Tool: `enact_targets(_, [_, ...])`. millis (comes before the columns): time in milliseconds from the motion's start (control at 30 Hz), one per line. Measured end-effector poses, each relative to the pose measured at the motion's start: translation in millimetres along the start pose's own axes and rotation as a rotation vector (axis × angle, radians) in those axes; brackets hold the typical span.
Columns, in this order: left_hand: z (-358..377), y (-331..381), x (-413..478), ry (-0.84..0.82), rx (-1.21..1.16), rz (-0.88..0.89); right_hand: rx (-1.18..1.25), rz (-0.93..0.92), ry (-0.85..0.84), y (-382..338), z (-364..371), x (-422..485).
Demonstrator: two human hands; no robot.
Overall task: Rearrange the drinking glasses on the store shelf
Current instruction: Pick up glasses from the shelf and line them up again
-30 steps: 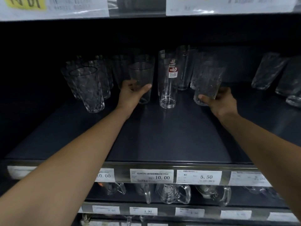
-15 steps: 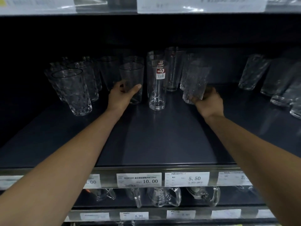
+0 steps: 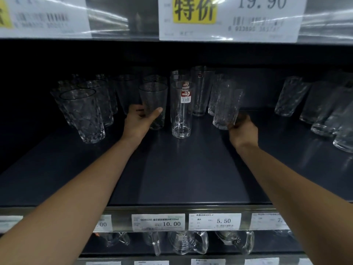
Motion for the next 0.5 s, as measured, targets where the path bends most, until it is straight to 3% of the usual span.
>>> enact_targets(500, [-0.8,-1.0,0.4,0.007,-0.050,0.013,-0.135,0.040,0.027,1.9,3.9,3.7])
Point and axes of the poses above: each hand's wrist, its own x-axis towards the middle knuckle, its own z-axis out of the palm, y = z × x, the point moved 10 cm from there along x, towards the middle knuckle, and after that the axes turned 9 degrees about z, right-handed, at the moved point
